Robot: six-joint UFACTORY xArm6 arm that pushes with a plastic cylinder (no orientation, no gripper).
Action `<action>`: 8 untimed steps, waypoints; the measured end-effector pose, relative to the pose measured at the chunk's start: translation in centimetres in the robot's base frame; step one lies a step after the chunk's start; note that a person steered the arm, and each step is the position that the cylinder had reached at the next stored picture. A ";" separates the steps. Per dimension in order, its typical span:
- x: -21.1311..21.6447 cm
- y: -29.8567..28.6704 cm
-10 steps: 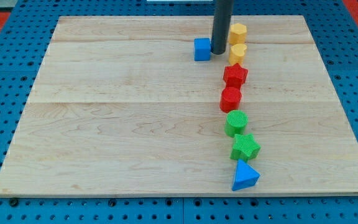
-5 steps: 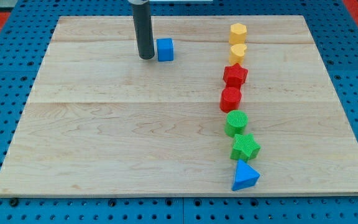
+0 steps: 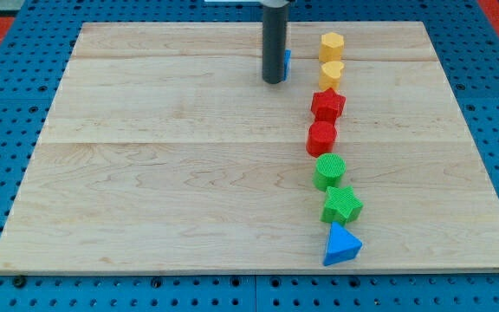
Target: Push the blue cube to the top right
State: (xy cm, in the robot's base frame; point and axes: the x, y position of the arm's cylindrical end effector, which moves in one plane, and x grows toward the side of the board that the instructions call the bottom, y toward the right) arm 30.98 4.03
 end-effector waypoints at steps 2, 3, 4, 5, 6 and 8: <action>-5.2 0.5; -7.0 0.5; -8.8 -1.3; -9.7 -2.1; -10.2 -1.5; -11.6 5.4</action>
State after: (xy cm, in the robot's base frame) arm 19.43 9.44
